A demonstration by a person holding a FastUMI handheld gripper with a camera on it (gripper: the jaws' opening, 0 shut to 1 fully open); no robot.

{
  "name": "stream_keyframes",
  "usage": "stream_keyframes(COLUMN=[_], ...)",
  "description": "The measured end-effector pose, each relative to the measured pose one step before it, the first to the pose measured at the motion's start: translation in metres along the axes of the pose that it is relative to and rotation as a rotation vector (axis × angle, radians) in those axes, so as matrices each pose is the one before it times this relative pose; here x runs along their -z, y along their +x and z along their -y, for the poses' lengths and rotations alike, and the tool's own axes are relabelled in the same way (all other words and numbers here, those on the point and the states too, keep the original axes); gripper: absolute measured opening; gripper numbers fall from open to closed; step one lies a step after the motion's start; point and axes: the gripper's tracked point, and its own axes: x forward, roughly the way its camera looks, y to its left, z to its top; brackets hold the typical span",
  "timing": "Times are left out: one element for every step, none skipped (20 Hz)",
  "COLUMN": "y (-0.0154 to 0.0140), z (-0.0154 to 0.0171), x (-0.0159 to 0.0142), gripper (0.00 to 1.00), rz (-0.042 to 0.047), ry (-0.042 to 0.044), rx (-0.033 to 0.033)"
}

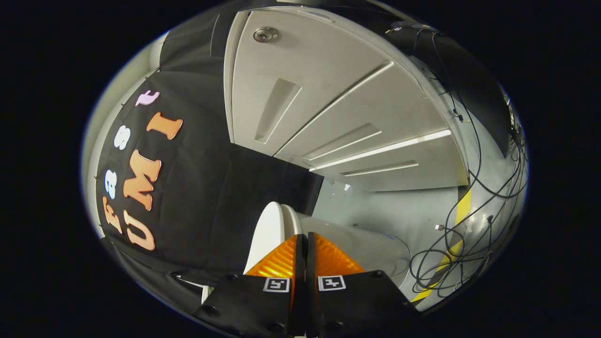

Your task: Open the toilet lid.

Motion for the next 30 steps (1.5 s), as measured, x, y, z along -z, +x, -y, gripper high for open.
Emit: stream_keyframes(y=[-0.00059, -0.00103, -0.00033, -0.00080, -0.00012, -0.00124, -0.00096, -0.00008, -0.00096, -0.00093, -0.00071, -0.00011, -0.00144, -0.00072, -0.00002, -0.00043, -0.00177, -0.00201, -0.00176, -0.00102, -0.00280, -0.00206, -0.00178, -0.00395, -0.00259, -0.00181, -0.00546, -0.00329, -0.00438, -0.00309], z=[-0.00174, -0.00102, -0.00166, -0.00182, -0.00241, -0.00282, -0.00230, -0.00215, -0.00272, -0.00196, -0.00214, -0.00202, -0.00098, -0.00205, -0.00216, -0.00302, -0.00449, -0.00547, -0.00764, -0.00740, -0.00854, -0.00969, -0.00890, -0.00986, -0.01029, -0.01023, -0.01253, -0.01192, -0.01087, -0.01061], x=[-0.00015, -0.00025, 0.00041, -0.00046, -0.00117, -0.00077, -0.00028, -0.00058, -0.00102, 0.00011, -0.00076, -0.00048, 0.00004, -0.00059, 0.00004, -0.00067, -0.00061, -0.00133, -0.00095, -0.00119, -0.00108, -0.00025, -0.00163, 0.00049, 0.00039, -0.00040, -0.00079, -0.00034, 0.00007, 0.00034], gripper=[0.09, 0.08, 0.08, 0.08, 0.08, 0.08, 0.09, 0.08, 0.08, 0.08, 0.08, 0.08, 0.08, 0.08, 0.08, 0.08, 0.08, 0.09, 0.08, 0.09, 0.08, 0.08, 0.08, 0.08, 0.08, 0.08, 0.08, 0.08, 0.08, 0.08], rz=[-0.00069, -0.00230, -0.00333, -0.00160, 0.00062, 0.00237, 0.00204, 0.00559, 0.00444, 0.00181, -0.00011, 0.00062, -0.00104, 0.00392, 0.00001, 0.00192, 0.00100, 0.00288, 0.00609, 0.01081, 0.01335, 0.01214, 0.01806, 0.01014, 0.00554, 0.01111, 0.00596, 0.00648, 0.00464, 0.00199], ry=[-0.00806, -0.00852, -0.00839, -0.00593, -0.00146, 0.00154, 0.00103, -0.00010, 0.00009, 0.00211, 0.00570, 0.00512, 0.00573, 0.00641, 0.00086, 0.00321, 0.00563, 0.01036, 0.00997, 0.00168, -0.00079, -0.00177, -0.00821, -0.01569, -0.01696, -0.01191, -0.00809, -0.00688, -0.01234, -0.01732], rx=[0.00287, 0.00361, 0.00234, -0.00191, -0.00365, -0.00616, -0.00264, -0.00095, -0.00594, -0.00330, -0.00482, -0.00406, -0.00167, -0.00312, -0.00273, -0.00410, -0.00688, -0.01044, -0.00963, -0.00513, -0.00537, -0.00527, 0.00074, -0.00379, -0.00296, -0.00927, -0.01680, -0.01632, -0.01190, -0.00768])
